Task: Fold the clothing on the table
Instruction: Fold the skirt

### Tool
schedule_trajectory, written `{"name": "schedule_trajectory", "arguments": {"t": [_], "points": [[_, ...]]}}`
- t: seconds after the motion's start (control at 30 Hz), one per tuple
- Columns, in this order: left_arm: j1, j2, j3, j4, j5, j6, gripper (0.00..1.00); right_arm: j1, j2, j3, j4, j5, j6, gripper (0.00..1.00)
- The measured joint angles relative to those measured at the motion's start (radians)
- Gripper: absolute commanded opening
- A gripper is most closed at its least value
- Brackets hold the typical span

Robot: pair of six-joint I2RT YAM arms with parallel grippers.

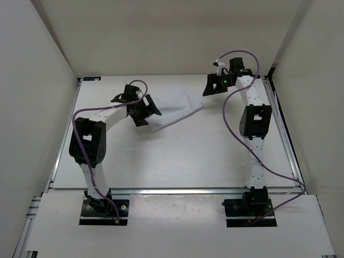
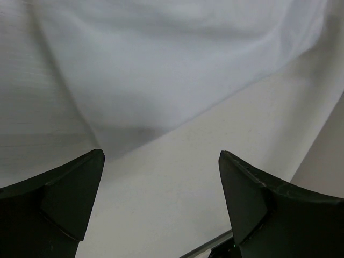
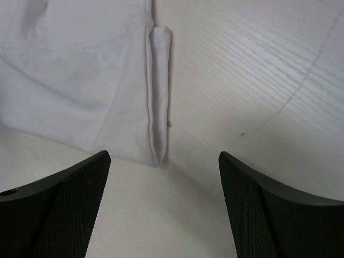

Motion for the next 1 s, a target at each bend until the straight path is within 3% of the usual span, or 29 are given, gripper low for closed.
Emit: {"name": "schedule_trajectory", "arguments": {"t": [0.3,0.7,0.87,1.0], "points": [[0.092,0.01,0.018,-0.042,-0.047,0.014,0.98,0.016,0.003,-0.013,0.154,-0.077,-0.006,0.86],[0.097,0.064,0.048,-0.024,-0.045,-0.013,0.99,0.061,0.09,-0.013,0.145,-0.181,-0.01,0.85],[0.105,0.064,0.015,-0.018,-0.043,-0.024,0.99,0.071,0.111,-0.013,0.134,-0.193,-0.005,0.7],[0.108,0.064,0.006,-0.005,-0.037,-0.035,0.99,0.071,0.113,-0.009,0.128,-0.199,-0.013,0.42]]}}
